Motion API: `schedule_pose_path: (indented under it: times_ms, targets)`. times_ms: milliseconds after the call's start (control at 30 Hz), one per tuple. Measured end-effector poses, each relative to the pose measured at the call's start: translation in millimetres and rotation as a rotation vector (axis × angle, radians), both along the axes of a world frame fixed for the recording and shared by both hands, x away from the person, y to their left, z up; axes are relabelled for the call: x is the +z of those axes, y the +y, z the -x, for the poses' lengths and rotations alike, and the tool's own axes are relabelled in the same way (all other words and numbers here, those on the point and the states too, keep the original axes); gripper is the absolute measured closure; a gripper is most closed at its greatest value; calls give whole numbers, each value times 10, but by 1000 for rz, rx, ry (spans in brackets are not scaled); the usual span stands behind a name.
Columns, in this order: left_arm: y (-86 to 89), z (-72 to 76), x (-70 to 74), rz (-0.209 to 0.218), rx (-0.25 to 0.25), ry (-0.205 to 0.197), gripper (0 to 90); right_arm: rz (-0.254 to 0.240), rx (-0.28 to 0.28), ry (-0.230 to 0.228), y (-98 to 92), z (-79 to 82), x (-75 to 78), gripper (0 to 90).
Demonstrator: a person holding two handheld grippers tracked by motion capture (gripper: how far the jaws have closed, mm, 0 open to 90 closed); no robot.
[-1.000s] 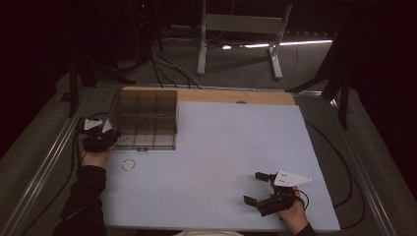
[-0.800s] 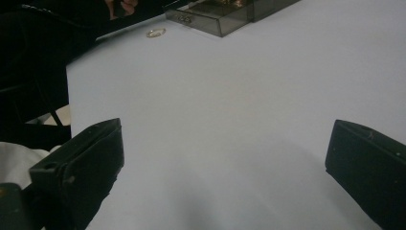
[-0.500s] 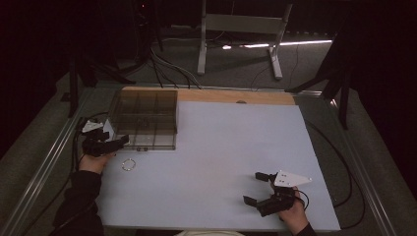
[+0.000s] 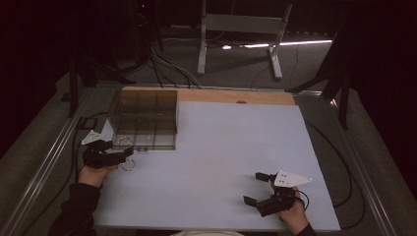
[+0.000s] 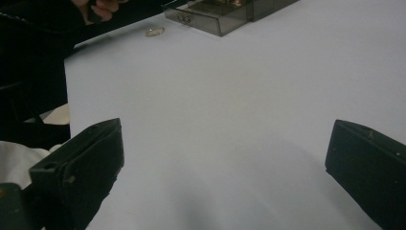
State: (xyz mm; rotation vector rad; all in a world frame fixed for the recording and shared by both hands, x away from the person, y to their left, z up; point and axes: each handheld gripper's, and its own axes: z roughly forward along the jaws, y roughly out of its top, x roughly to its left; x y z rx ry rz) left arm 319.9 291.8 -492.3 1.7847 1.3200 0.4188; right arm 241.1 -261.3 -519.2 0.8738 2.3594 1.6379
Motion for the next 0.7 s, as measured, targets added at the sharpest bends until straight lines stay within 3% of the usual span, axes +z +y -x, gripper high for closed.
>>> schedule_pose_path:
  times_ms: [233, 400, 600, 700]
  targets:
    - [-12, 165, -56, -8, -45, 8, 80, 1, -1, -1, 0, -2, 3, 0]
    - [-2, 252, -92, -1, -73, 7, 155, -1, -3, 0, -1, -5, 1, 0]
    - [-51, 330, -158, -36, -121, 23, 171, 0, -4, 1, 0, -7, -1, 0]
    - [-87, 346, -202, -67, -155, 22, 248, 0, -5, 6, 1, -10, -6, 0]
